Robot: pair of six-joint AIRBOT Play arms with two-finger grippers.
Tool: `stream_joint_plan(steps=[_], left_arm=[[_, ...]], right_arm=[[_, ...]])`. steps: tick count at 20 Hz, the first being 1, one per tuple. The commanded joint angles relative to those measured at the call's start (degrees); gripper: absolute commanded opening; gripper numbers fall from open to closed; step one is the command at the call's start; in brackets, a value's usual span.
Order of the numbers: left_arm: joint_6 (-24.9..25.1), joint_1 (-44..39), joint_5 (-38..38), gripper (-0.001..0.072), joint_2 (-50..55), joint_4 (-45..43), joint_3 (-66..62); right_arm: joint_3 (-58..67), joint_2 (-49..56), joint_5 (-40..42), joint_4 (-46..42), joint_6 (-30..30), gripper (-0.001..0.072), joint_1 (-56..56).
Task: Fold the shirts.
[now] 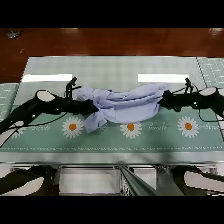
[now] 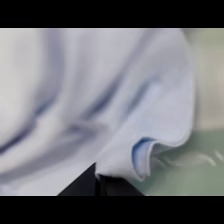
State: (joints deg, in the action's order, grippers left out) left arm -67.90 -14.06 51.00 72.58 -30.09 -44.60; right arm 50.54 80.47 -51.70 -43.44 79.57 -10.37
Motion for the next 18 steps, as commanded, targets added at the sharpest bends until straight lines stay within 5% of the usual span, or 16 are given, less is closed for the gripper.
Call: stream_joint_plan(steps=[1, 4, 7, 11, 18], left_arm=[[0.5, 3.6, 2.2, 0.0030, -5.6, 0.1, -9.6], [6.7, 8.2, 2.4, 0.0030, -10.6, -0.9, -29.6], [1.8, 12.4, 7.8, 0.0030, -14.2, -14.0, -51.5], [-6.4, 13.4, 16.0, 0.0030, -18.6, -30.1, -68.8], [-6.4, 13.4, 27.2, 0.0030, -28.1, -30.1, -72.8]], right_arm=[[14.3, -1.4, -7.7, -0.8, -0.4, 0.0023, 1.6], [35.7, -8.5, -8.2, -1.0, -0.4, 0.0023, 2.0], [51.4, -18.9, -10.7, -4.6, -0.3, 0.0023, 2.0], [54.6, -35.0, -13.0, -11.2, 0.1, 0.0024, 2.0], [54.6, -50.3, -18.1, -16.0, 1.7, 0.0024, 2.0]])
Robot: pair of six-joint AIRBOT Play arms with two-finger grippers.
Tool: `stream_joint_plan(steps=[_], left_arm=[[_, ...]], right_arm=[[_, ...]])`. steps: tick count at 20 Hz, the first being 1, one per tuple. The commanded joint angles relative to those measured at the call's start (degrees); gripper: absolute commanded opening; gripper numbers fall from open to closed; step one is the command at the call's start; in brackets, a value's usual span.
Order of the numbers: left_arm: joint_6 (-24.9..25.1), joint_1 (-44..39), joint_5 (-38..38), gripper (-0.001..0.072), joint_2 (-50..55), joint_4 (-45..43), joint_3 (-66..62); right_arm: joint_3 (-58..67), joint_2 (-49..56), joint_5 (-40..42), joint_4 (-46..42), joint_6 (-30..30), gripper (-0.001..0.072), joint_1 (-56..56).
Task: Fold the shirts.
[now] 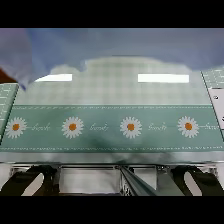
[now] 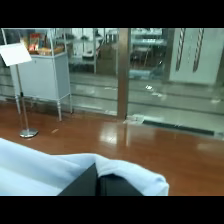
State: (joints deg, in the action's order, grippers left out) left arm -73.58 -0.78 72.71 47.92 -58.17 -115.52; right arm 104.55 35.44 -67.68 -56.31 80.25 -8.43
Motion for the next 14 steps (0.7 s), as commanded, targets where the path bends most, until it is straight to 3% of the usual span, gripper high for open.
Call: stream_joint_plan(steps=[1, 5, 8, 11, 14], left_arm=[[-0.7, 0.2, 6.6, 0.0030, -4.1, -2.1, -1.8], [-0.7, 0.1, 8.8, 0.0030, -3.3, -1.8, 0.7], [-0.7, 0.0, 9.4, 0.0030, -0.3, -0.1, 10.8], [1.9, 0.0, 7.2, 0.0030, 6.1, 4.2, 22.8], [2.1, 0.0, 3.2, 0.0030, 14.8, 4.2, 26.3]], right_arm=[[0.5, -5.8, -2.7, -3.9, 1.6, 0.0024, 0.0], [0.3, -4.8, -5.2, -5.4, 2.0, 0.0024, 0.0], [-2.6, -2.4, -8.9, -5.7, 2.3, 0.0024, 0.0], [-12.3, 1.0, -8.8, -5.7, 2.2, 0.0024, 0.0], [-23.6, 7.4, -5.0, -5.4, 1.3, 0.0024, 0.0]])
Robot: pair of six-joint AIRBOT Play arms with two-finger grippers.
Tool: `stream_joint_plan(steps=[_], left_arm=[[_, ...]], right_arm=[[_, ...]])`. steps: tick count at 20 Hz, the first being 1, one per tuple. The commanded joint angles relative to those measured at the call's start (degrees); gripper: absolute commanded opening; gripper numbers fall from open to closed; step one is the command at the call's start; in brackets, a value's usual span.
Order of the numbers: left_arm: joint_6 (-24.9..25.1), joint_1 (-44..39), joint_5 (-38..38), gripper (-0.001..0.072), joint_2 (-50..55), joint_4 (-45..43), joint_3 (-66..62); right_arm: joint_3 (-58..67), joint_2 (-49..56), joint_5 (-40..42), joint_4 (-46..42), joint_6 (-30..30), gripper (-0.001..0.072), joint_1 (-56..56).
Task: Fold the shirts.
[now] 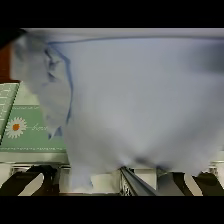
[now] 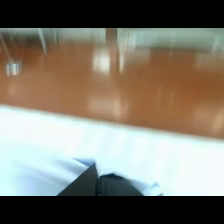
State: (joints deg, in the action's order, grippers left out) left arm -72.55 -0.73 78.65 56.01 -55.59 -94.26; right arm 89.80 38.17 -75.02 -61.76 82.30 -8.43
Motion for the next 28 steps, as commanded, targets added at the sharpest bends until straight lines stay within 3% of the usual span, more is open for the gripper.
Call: stream_joint_plan(steps=[1, 5, 9, 14, 15, 16, 17, 21, 23, 25, 28], left_arm=[[0.7, -0.5, -3.2, 0.0030, 10.0, 1.9, 5.1], [0.0, -4.6, -9.9, 0.0030, 20.9, 1.8, 5.0], [-7.0, -6.5, -20.2, 0.0030, 28.6, 1.9, 5.0], [-8.3, -7.8, -22.1, 0.0032, 35.1, 4.4, 5.0], [-8.4, -7.8, -22.1, 0.0063, 35.7, 5.4, 5.0], [-8.3, -7.8, -21.6, 0.0336, 35.8, 5.6, 5.0], [-8.2, -7.2, -19.8, 0.0690, 35.7, 5.2, 4.8], [-9.4, 1.6, 0.3, 0.0702, 35.0, -7.9, 2.9], [-9.5, 7.6, 5.2, 0.0701, 32.4, -9.3, 9.4], [-9.8, 12.1, 1.8, 0.0701, 26.6, -6.5, 23.5], [-6.2, 14.0, -10.0, 0.0701, 16.6, 4.4, 47.3]], right_arm=[[-12.0, 7.6, 3.9, -0.1, -1.4, 0.0024, 0.0], [-15.7, 22.4, 12.0, -0.7, -1.4, 0.0024, 0.0], [-13.1, 36.7, 23.6, 1.7, 2.2, 0.0024, 0.0], [-6.7, 50.6, 30.0, 10.3, 3.4, 0.0025, -0.1], [-5.4, 52.4, 29.9, 12.3, 3.9, 0.0051, -0.5], [-4.3, 53.8, 29.6, 14.3, 3.9, 0.0289, -1.2], [-3.3, 54.7, 28.5, 16.2, 3.8, 0.0626, -2.4], [0.8, 53.3, 9.6, 13.2, 1.4, 0.0620, -13.7], [-1.0, 50.0, 0.2, 2.6, 0.8, 0.0620, -19.6], [-11.0, 42.9, 1.8, -4.8, 0.2, 0.0620, -24.3], [-35.8, 29.8, 15.1, 3.3, -3.1, 0.0620, -29.3]])
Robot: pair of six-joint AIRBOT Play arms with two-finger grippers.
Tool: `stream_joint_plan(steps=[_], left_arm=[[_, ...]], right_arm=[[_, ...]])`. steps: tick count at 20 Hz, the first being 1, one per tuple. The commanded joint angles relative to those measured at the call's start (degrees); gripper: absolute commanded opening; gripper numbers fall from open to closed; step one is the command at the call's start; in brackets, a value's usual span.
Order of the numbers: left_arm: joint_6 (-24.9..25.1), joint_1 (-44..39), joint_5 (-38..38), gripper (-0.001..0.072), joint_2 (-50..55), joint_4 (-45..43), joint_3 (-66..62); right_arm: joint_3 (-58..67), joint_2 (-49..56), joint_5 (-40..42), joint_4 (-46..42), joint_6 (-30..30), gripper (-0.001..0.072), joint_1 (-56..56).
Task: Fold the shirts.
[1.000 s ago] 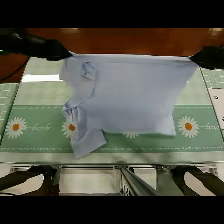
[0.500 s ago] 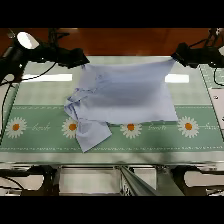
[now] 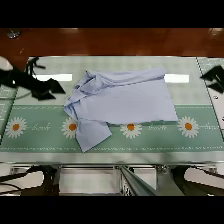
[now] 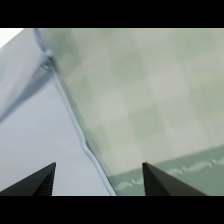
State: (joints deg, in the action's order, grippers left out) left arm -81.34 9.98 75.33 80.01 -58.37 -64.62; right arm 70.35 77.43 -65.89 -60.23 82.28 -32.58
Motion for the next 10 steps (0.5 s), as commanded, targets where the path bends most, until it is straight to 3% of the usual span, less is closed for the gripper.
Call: stream_joint_plan(steps=[1, 5, 10], left_arm=[[3.8, 3.3, -9.7, 0.0701, -9.9, 10.8, 24.0], [8.2, 2.7, -16.0, 0.0700, -12.8, 22.9, 36.2], [8.4, -4.2, -24.5, 0.0699, -12.1, 26.8, 36.9]], right_arm=[[-23.1, -13.0, 8.8, 5.1, -5.1, 0.0619, -5.2], [-38.1, -19.9, 10.2, 15.0, -12.4, 0.0619, -5.1], [-39.3, -20.2, 7.4, 17.2, -14.1, 0.0619, -5.1]])
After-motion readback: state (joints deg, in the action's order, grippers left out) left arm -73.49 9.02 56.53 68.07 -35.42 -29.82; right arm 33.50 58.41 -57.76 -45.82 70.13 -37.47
